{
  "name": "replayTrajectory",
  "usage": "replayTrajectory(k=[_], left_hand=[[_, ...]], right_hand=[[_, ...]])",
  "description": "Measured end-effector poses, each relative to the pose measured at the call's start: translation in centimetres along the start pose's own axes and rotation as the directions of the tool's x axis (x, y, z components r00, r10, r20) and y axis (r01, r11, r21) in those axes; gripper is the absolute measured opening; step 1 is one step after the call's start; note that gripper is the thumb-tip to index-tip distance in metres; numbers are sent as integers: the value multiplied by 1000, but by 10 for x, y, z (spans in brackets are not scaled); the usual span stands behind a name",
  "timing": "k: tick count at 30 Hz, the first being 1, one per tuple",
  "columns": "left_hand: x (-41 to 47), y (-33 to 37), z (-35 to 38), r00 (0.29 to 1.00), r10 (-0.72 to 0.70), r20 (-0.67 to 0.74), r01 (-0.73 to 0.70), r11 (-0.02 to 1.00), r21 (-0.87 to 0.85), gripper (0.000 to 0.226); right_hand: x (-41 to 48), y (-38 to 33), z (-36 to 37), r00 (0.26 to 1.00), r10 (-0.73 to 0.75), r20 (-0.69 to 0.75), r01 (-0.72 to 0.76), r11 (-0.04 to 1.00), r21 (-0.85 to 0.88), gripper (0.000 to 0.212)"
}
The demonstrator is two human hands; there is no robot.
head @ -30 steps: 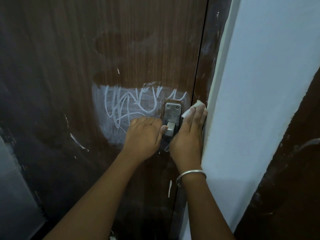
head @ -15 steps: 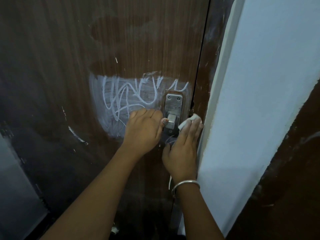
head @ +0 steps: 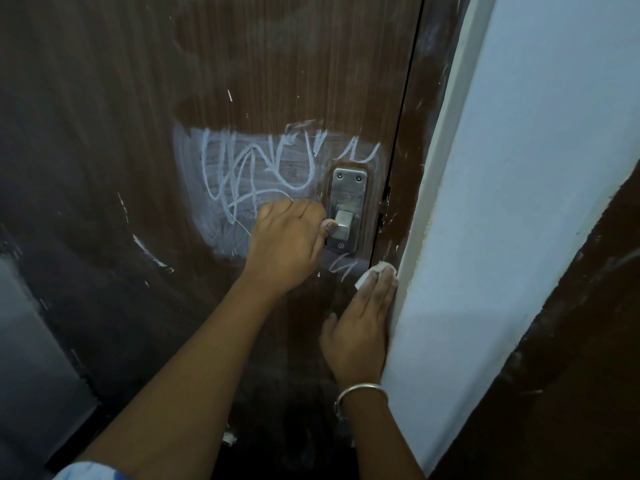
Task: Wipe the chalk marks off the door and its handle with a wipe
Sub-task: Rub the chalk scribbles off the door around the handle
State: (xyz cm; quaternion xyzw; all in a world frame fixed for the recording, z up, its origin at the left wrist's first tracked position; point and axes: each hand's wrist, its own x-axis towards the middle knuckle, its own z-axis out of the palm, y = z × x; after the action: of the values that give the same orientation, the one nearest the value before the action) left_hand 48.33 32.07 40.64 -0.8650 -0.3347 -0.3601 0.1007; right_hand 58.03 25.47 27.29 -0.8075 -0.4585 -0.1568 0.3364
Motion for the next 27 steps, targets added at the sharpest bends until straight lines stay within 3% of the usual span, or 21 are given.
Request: replayTrajectory(k=[3, 11, 20, 27], left_hand=[[0, -1, 1, 1000, 9, -7, -9, 1000, 15, 28], [0, 0, 1, 1000, 7, -12, -7, 1000, 27, 31], [0, 0, 2, 1000, 0, -12, 0, 1000, 10, 28], [1, -1, 3, 999, 14, -31, -14, 1000, 10, 28]], right_hand=[[0, -1, 0, 1000, 16, 20, -17, 998, 68, 95], [24, -2, -8, 991, -43, -129, 57, 992, 108, 92], [-22, 3, 25, 993, 109, 38, -115, 946, 303, 96], [41, -19, -14, 972, 21, -233, 54, 950, 308, 81]])
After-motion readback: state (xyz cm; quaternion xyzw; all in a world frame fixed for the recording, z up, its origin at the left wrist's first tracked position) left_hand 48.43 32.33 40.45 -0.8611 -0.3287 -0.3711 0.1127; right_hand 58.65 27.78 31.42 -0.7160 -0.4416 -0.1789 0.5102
